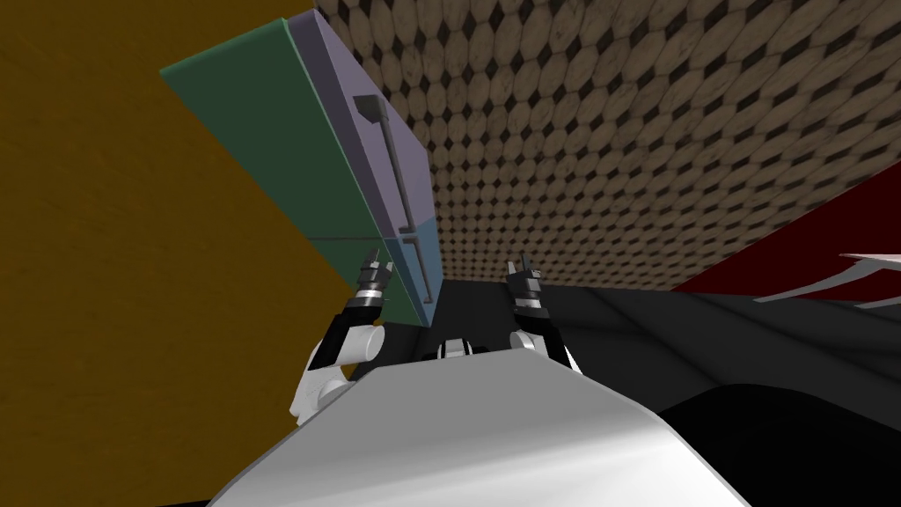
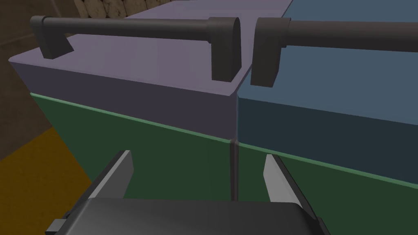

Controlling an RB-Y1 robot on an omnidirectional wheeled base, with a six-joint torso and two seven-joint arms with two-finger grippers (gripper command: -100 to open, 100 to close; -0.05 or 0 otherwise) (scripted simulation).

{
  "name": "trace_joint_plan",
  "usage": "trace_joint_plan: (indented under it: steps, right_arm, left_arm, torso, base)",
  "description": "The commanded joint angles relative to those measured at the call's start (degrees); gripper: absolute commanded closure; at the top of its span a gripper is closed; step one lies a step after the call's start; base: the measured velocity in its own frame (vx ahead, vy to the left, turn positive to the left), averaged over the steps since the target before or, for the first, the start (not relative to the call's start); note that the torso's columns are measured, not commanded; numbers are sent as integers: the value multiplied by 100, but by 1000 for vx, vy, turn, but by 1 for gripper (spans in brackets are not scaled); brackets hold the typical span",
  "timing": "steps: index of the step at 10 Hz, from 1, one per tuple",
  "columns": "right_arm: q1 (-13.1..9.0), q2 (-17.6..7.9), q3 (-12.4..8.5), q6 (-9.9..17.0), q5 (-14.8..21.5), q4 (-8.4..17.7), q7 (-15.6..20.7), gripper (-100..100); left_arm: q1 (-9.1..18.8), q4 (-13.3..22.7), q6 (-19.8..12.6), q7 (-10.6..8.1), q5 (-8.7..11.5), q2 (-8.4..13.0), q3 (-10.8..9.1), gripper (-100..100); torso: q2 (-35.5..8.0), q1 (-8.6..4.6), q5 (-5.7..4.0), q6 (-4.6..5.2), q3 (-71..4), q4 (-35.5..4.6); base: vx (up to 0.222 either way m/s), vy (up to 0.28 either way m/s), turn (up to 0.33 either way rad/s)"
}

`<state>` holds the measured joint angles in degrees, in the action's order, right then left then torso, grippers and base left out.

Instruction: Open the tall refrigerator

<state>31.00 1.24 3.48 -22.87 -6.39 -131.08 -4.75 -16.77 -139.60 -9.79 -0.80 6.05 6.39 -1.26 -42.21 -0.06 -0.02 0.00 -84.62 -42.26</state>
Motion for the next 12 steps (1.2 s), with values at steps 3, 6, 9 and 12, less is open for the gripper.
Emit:
trace_joint_plan:
  steps: [3,6,9,12]
  right_arm:
    - [-1,0,0,0,0,0,0,0]
    - [0,0,0,0,0,0,0,0]
    - [0,0,0,0,0,0,0,0]
    - [-1,0,0,0,0,0,0,0]
  left_arm:
    - [155,-105,-682,-31,110,83,-39,-100]
    - [247,-158,-1083,-47,171,132,-57,-100]
    - [339,-208,-1464,-62,230,168,-75,-100]
    - [460,-278,-1957,-82,309,206,-99,-100]
  torso:
    - [-24,9,3,0,16,-8]
    - [-3,5,2,0,1,0]
    - [1,11,3,0,0,0]
    - [-13,4,1,0,8,-4]
  base:
    - [85,-10,-7]
    - [110,-14,-7]
    - [118,-12,-9]
    - [101,-15,-8]
